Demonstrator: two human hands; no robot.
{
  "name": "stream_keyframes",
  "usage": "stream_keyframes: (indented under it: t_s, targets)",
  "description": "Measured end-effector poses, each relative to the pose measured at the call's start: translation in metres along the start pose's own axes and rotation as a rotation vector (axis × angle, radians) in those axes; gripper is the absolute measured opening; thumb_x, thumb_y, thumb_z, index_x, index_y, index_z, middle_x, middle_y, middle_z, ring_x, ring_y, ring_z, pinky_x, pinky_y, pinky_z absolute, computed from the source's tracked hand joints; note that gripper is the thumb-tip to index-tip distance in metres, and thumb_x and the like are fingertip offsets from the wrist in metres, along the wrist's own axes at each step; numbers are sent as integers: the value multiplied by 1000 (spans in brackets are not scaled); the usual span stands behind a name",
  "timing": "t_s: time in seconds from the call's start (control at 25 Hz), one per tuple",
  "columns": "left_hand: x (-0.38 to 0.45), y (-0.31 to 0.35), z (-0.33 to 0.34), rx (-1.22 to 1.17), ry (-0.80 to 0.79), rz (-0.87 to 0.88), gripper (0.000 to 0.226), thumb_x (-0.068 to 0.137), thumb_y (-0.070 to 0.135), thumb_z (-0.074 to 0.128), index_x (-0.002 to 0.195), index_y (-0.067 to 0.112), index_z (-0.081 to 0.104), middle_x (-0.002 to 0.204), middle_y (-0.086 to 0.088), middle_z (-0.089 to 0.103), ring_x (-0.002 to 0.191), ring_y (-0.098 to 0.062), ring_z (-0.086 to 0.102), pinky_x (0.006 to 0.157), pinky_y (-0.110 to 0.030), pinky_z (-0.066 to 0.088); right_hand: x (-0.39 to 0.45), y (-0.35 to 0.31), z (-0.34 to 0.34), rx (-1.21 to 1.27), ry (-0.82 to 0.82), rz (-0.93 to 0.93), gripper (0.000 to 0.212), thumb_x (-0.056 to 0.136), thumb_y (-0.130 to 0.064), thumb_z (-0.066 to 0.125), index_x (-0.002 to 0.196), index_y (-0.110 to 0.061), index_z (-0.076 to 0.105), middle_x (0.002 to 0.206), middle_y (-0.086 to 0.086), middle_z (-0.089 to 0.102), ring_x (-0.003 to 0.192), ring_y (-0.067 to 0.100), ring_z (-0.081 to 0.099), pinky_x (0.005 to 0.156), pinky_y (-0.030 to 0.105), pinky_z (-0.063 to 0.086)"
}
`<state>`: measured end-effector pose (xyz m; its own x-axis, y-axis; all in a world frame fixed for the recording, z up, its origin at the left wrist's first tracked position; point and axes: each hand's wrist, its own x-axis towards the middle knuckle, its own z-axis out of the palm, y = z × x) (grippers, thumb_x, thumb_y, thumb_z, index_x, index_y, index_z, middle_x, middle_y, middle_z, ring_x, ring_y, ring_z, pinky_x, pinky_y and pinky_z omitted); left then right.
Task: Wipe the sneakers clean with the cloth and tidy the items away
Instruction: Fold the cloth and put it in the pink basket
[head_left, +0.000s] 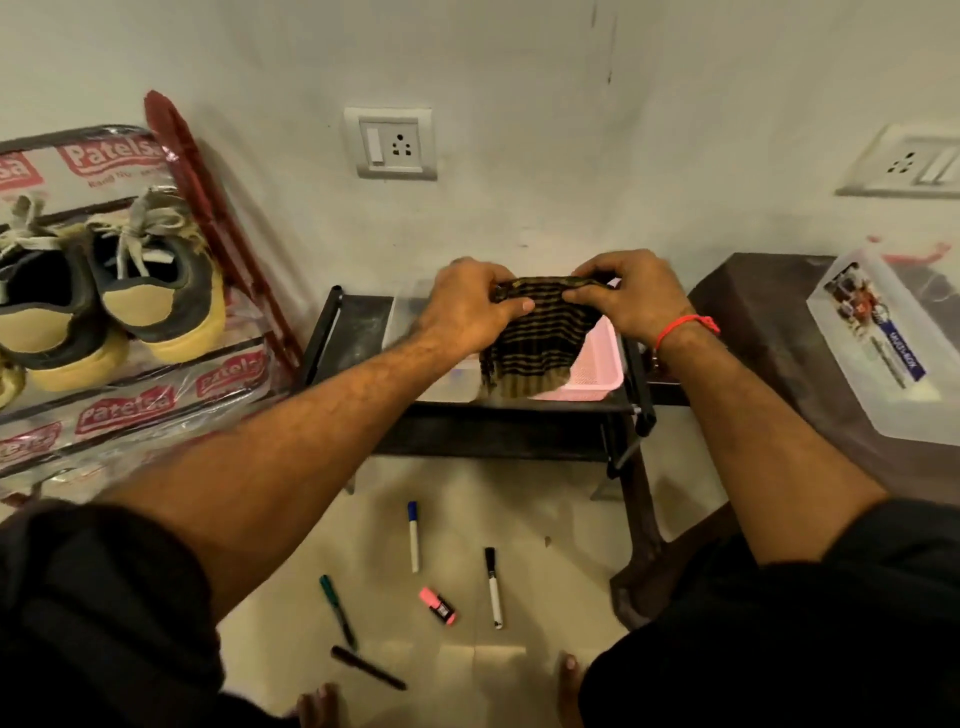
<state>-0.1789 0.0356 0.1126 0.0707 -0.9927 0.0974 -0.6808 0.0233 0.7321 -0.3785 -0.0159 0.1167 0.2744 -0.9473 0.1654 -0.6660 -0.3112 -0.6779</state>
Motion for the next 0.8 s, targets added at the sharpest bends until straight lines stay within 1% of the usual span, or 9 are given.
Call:
stream_keyframes:
  t_s: [0.12,0.24,0.28,0.36,0.44,0.52,0.6,0.68,0.8]
  targets:
    - [53,12,21,-85,104,-32,27,87,20,80,112,11,76,105,-4,74,93,-15,67,91,-32,58,30,18,0,82,176,57,19,88,-18,73,106,-14,74,98,-2,69,84,15,65,77,21,54]
    - [80,2,49,-56,174,-11,20,87,11,77,108,12,78,109,-5,74,96,-14,65,98,-30,55,44,46,12,83,256,80,19,88,-13,71,107,-13,74,106,3,71,97,19,66,95,30,54]
    - [80,-7,62,-18,136,-29,21,88,8,75,109,13,78,112,-7,74,100,-17,67,99,-29,54,44,57,18,51,196,93,21,88,-11,71,109,-12,74,107,2,71,99,18,64,98,29,51]
    - [70,-29,89,127,-23,-78,27,90,5,71,115,14,76,120,-11,70,108,-25,67,102,-32,52,35,77,31,-126,-106,131,23,88,-11,71,111,-14,74,109,0,69,101,16,61,96,20,43]
    - [50,-49,111,279,-166,-115,28,93,6,68,120,13,73,128,-13,61,114,-30,64,103,-36,50,22,100,43,-286,-408,239,24,88,-13,71,111,-17,74,116,4,68,109,22,60,98,26,44]
    - [31,-57,124,338,-240,-124,27,94,11,70,121,11,70,131,-14,56,117,-31,61,102,-38,51,15,113,48,-321,-507,319,27,88,-14,72,114,-17,73,122,7,67,113,26,60,106,37,46]
    - [18,-60,130,334,-273,-126,31,93,16,71,123,11,67,133,-12,55,120,-31,59,103,-41,51,16,113,49,-269,-441,314,27,89,-13,70,115,-16,72,124,10,66,115,28,60,107,42,46]
    - [14,-64,132,332,-276,-133,35,94,18,70,128,12,65,136,-12,53,123,-31,57,105,-44,49,19,110,50,-256,-306,300,27,92,-11,66,118,-15,71,129,11,62,119,31,58,107,42,45]
    - [10,-72,137,282,-308,-185,39,99,19,63,137,13,60,138,-13,55,127,-32,56,108,-44,48,19,117,52,-319,-202,401,44,92,-7,63,135,-17,59,141,14,51,128,34,50,110,44,42]
